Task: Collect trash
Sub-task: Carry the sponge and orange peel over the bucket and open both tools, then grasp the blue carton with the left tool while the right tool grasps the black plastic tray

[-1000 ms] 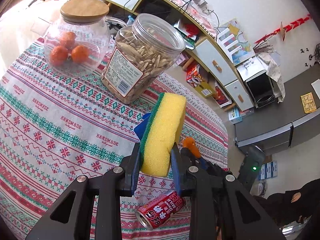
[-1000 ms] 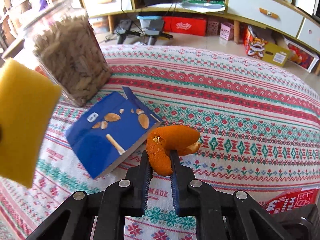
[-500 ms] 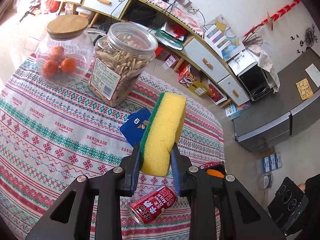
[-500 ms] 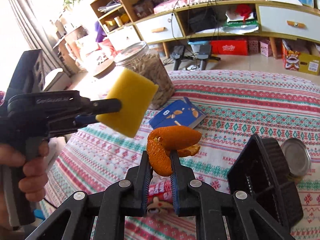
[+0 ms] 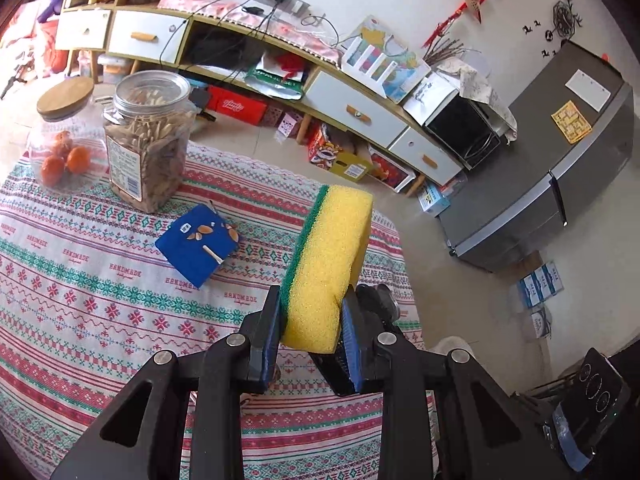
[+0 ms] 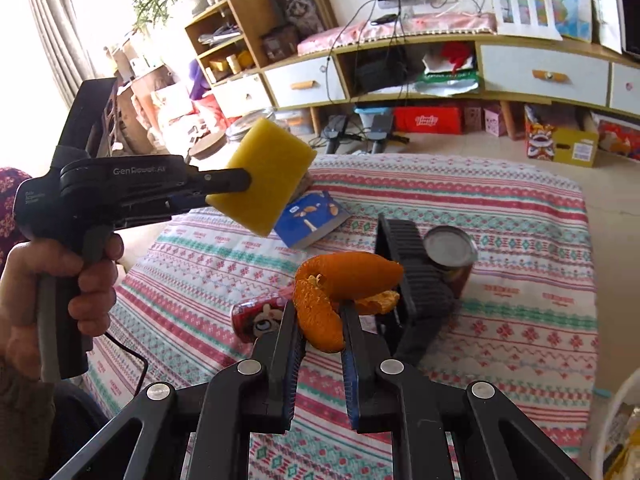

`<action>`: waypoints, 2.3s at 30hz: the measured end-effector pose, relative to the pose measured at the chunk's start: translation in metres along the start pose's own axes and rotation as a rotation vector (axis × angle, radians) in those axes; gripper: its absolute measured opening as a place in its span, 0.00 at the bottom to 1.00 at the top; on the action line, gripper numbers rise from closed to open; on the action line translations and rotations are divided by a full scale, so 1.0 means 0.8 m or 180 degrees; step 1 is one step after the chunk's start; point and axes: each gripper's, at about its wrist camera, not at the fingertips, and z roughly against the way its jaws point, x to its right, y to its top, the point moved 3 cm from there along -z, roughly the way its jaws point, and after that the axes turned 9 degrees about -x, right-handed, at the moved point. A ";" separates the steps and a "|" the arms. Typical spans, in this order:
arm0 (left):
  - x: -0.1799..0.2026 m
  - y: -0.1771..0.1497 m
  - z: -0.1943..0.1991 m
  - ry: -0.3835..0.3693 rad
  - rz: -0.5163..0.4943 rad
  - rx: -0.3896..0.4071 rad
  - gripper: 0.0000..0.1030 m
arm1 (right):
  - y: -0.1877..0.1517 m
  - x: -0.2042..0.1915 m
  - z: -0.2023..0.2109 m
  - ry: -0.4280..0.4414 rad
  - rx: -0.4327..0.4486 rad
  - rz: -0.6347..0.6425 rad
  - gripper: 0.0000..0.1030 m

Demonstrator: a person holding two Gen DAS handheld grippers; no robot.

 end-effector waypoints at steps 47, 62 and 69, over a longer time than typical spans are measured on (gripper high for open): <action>0.370 -0.198 -0.312 -0.0071 -0.1437 -0.1108 0.29 | -0.171 0.344 0.159 -0.0633 0.0167 -0.2644 0.22; 0.348 -0.192 -0.322 0.0031 -0.1383 -0.1089 0.43 | -0.171 0.349 0.164 -0.0765 0.0209 -0.2660 0.38; 0.320 -0.182 -0.254 -0.0045 -0.1335 -0.1046 0.43 | -0.146 0.311 0.154 -0.0681 0.0212 -0.2218 0.44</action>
